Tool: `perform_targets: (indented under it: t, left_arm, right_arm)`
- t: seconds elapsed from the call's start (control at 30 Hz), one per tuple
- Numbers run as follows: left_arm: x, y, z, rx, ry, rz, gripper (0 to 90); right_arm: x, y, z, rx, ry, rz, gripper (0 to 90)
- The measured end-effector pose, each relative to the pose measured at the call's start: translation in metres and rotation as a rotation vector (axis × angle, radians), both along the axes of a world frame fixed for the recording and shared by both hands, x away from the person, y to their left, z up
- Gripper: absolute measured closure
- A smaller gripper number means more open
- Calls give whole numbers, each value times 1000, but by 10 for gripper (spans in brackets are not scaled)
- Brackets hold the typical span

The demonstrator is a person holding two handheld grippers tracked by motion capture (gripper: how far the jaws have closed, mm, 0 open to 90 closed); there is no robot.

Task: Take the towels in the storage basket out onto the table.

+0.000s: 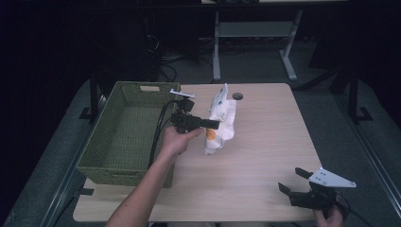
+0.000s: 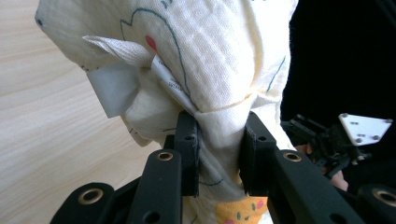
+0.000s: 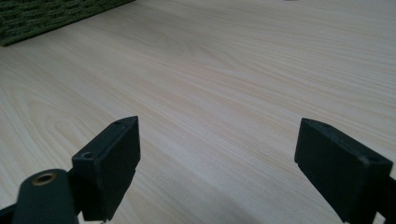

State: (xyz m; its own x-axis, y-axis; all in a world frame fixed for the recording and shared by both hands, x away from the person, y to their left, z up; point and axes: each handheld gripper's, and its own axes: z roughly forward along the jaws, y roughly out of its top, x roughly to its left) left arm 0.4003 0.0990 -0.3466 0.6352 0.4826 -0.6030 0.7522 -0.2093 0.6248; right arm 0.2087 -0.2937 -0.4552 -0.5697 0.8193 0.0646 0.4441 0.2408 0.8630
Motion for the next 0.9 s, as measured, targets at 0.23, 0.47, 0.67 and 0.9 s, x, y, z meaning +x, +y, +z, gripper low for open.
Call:
perform_targets:
  t: [0.23,0.47,0.67,0.9]
  left_arm:
    - [2,-17,-12,20,11,17,716]
    - [1,-31,-27,117,-13,42,713]
    - [1,-41,-36,165,-21,46,710]
    - [2,-52,-55,212,6,60,690]
  right_arm:
    - [0,1,0,2,1,0,139]
    - [0,0,0,7,0,3,139]
    - [0,0,0,7,0,3,139]
    - [1,1,0,3,-2,7,139]
